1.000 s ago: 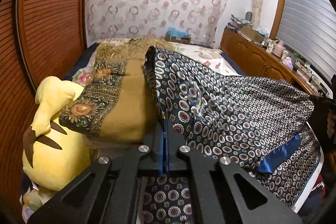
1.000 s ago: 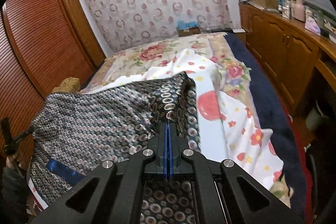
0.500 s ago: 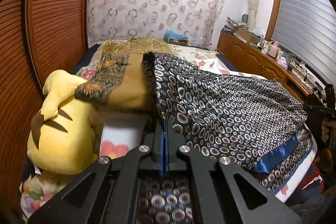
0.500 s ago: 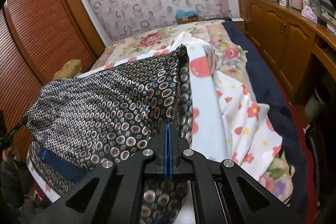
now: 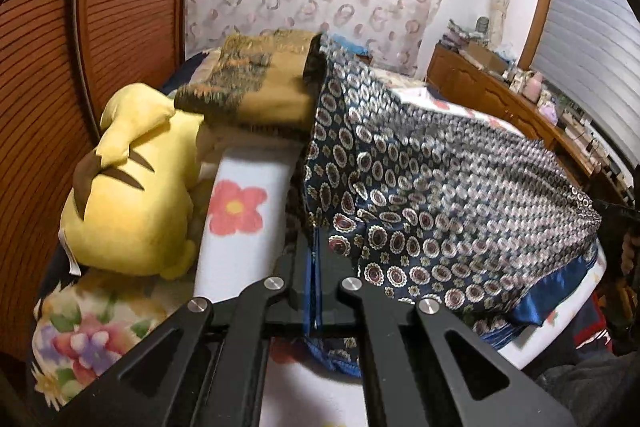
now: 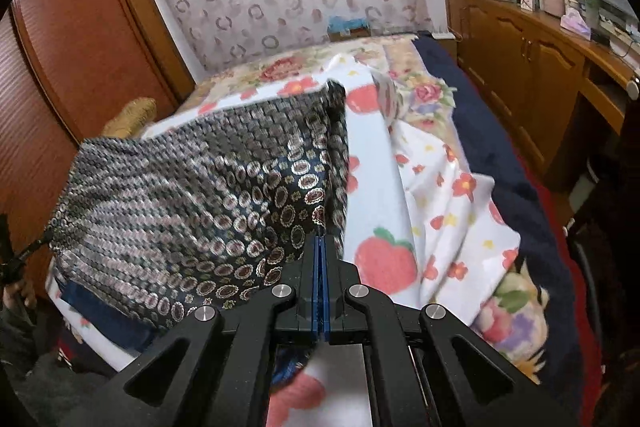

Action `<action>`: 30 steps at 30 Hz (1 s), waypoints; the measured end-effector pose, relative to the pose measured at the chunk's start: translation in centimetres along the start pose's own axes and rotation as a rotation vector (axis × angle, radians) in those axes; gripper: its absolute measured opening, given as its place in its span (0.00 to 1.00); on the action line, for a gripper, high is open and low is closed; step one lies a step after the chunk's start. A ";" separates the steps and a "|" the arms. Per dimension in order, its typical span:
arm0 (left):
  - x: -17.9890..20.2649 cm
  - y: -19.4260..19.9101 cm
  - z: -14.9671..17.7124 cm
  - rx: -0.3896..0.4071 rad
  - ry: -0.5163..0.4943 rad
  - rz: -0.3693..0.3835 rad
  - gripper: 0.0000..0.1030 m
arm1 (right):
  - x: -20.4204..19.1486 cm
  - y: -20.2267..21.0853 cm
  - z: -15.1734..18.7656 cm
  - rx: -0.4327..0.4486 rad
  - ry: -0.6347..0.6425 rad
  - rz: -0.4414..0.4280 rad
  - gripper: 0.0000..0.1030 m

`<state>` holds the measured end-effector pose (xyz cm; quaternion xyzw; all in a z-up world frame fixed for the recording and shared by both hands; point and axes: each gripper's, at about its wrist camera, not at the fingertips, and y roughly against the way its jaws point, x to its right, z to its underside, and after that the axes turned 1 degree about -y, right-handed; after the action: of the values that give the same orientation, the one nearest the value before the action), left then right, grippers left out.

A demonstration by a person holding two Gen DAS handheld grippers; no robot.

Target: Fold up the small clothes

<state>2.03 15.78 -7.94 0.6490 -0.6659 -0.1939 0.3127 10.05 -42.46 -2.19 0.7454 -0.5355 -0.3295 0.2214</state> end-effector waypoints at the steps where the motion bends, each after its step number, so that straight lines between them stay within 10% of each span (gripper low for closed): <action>1: 0.0 -0.2 0.1 -0.004 0.001 -0.006 0.01 | -0.2 -0.3 0.1 -0.010 0.005 0.009 0.01; 11: -0.4 -0.1 0.5 -0.020 0.008 -0.013 0.05 | -1.8 -0.3 -0.3 -0.013 0.068 0.066 0.01; 16: -0.2 0.5 0.3 -0.003 -0.004 -0.026 0.45 | -2.7 0.7 -0.3 0.024 0.106 0.074 0.01; 21: -0.2 0.6 0.1 -0.003 -0.002 -0.035 0.53 | -3.8 2.3 -0.3 0.070 0.148 0.108 0.04; 30: 0.6 0.0 0.7 -0.033 -0.021 -0.045 0.54 | -6.7 2.4 1.0 0.067 0.205 0.070 0.41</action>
<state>1.54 15.09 -8.37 0.6566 -0.6509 -0.2186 0.3120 6.36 -36.87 0.44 0.7631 -0.5464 -0.2253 0.2614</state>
